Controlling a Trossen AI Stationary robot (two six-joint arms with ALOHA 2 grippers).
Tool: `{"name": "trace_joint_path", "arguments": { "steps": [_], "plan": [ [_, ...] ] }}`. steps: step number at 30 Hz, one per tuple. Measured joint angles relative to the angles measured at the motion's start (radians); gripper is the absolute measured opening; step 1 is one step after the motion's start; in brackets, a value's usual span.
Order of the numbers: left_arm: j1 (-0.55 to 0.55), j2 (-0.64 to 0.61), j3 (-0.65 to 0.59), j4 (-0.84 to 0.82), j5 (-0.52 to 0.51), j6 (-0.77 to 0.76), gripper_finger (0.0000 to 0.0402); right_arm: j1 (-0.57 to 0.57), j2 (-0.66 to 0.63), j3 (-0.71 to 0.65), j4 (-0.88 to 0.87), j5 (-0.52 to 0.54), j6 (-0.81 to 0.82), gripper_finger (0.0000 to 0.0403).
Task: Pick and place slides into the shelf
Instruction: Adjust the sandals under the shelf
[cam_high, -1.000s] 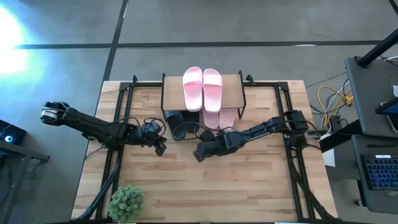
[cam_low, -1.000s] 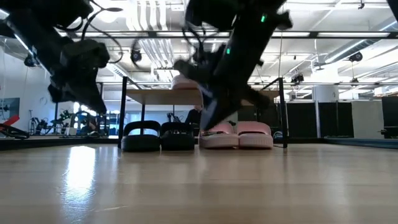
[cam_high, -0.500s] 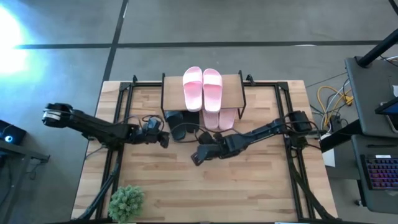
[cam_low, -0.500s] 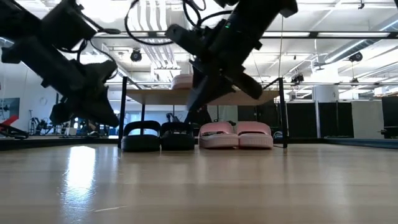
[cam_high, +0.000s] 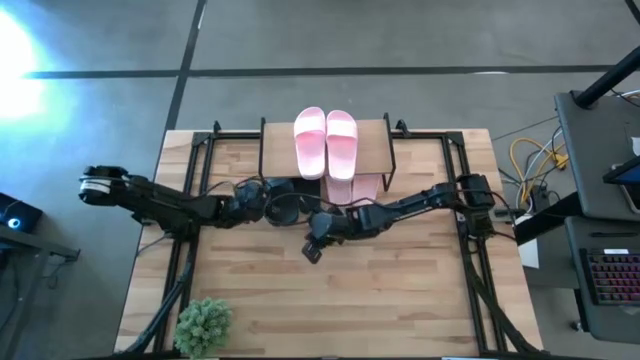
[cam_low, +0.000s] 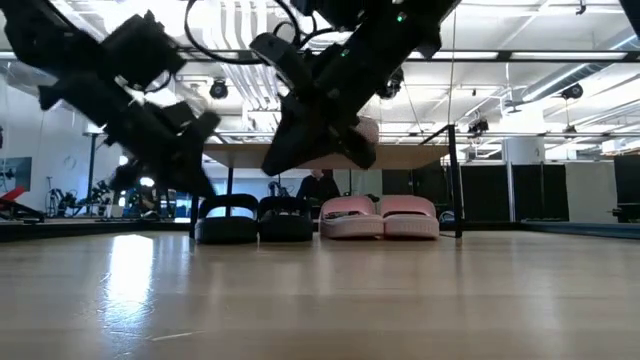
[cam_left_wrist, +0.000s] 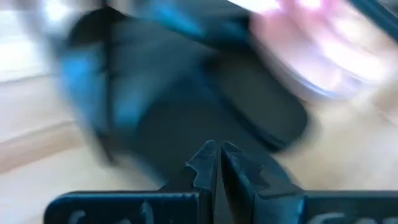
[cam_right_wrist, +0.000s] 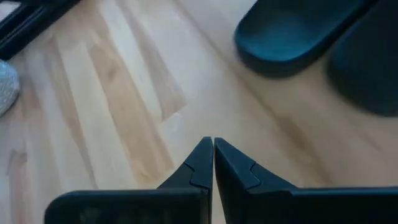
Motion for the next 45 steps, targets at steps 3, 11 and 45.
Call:
{"name": "trace_joint_path", "arguments": {
  "steps": [3, 11, 45],
  "plan": [
    [-0.02, -0.045, 0.018, -0.012, 0.161, 0.086, 0.0008, 0.0, 0.038, -0.001, 0.068, -0.05, 0.001, 0.0008],
    [-0.103, -0.281, 0.026, -0.546, 0.104, 0.009, 0.0008, -0.008, 0.167, 0.016, 0.213, -0.07, 0.064, 0.0008],
    [0.054, -0.509, -0.065, -0.501, 0.038, 0.242, 0.0008, -0.216, 0.376, 0.38, 0.054, -0.088, -0.12, 0.0008]
  ]
}}
